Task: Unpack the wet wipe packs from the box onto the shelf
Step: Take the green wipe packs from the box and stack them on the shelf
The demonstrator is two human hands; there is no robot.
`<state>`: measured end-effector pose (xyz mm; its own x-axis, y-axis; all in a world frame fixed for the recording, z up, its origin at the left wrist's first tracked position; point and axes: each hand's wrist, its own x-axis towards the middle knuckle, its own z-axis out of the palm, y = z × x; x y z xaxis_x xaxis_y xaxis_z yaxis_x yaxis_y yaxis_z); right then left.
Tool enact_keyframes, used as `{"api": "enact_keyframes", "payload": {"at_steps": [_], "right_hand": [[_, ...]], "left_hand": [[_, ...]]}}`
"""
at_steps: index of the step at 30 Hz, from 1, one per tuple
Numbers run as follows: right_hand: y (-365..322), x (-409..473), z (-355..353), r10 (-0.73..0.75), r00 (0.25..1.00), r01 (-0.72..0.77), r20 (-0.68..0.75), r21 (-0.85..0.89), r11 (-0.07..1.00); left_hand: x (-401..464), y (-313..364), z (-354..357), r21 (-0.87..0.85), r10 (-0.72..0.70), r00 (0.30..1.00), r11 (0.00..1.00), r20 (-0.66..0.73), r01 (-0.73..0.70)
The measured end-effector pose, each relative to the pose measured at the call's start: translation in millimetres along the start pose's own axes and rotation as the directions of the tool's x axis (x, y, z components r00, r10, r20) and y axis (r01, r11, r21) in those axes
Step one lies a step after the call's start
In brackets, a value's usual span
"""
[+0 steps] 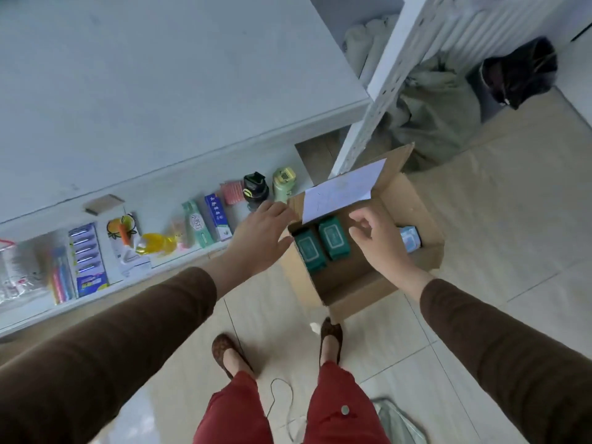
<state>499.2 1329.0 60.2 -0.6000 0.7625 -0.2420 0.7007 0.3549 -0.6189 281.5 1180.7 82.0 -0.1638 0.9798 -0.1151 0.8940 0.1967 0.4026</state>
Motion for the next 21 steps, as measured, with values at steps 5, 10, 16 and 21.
{"api": "enact_keyframes", "payload": {"at_steps": [5, 10, 16, 21], "right_hand": [[108.6, 8.2, 26.8, 0.359, 0.917, -0.389, 0.173, 0.196, 0.900], [193.1, 46.3, 86.5, 0.590, 0.733, -0.679, 0.339, 0.422, 0.600], [265.9, 98.6, 182.1, 0.690, 0.509, -0.819, 0.515, 0.535, 0.206], [304.9, 138.3, 253.9, 0.742, 0.392, -0.845, 0.543, 0.532, 0.057]], "left_hand": [[44.6, 20.9, 113.7, 0.070, -0.075, 0.960, 0.996, 0.268, 0.059], [99.8, 6.5, 218.8, 0.193, -0.082, 0.883, 0.981, 0.463, -0.010], [163.7, -36.6, 321.0, 0.370, -0.044, 0.814, 0.904, 0.579, -0.214], [194.8, -77.2, 392.9, 0.435, 0.011, 0.775, 0.823, 0.632, -0.366]]}}
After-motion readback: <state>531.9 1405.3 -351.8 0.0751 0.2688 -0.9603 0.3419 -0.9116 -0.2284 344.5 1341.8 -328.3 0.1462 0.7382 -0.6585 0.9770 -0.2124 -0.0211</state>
